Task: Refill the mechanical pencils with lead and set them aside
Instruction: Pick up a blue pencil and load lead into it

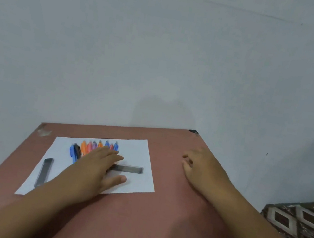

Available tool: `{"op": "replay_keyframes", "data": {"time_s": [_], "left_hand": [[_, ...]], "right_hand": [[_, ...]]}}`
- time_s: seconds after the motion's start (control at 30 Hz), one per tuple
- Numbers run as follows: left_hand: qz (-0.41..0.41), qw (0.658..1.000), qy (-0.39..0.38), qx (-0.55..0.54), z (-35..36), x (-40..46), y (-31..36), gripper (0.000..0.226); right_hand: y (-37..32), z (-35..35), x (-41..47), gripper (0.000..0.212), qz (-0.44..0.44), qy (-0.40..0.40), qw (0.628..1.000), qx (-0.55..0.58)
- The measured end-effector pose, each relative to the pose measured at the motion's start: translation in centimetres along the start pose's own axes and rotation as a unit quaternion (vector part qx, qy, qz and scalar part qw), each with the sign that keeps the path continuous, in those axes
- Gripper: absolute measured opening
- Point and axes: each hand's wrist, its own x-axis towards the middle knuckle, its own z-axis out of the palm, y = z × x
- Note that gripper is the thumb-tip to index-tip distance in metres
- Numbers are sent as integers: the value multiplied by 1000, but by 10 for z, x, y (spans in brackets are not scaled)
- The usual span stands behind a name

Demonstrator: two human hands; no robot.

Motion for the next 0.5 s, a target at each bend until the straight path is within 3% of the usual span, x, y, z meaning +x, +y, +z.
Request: {"op": "replay_keyframes", "data": {"time_s": [0.1, 0.2, 0.3, 0.4, 0.5], "left_hand": [[-57, 998, 25, 31, -2, -11, -29, 121], [-94, 994, 18, 50, -2, -23, -43, 126], [-110, 994, -4, 23, 3, -31, -47, 114], [-124, 992, -30, -12, 5, -34, -44, 101], [-128, 989, -72, -6, 5, -34, -45, 85]], "right_hand": [[-30, 8, 5, 20, -73, -44, 996, 14], [-66, 17, 13, 29, -131, -106, 985, 22], [-93, 33, 23, 37, -164, -144, 976, 5], [-108, 49, 29, 22, -179, -157, 971, -18], [-113, 53, 29, 23, -183, -149, 971, -27]]}}
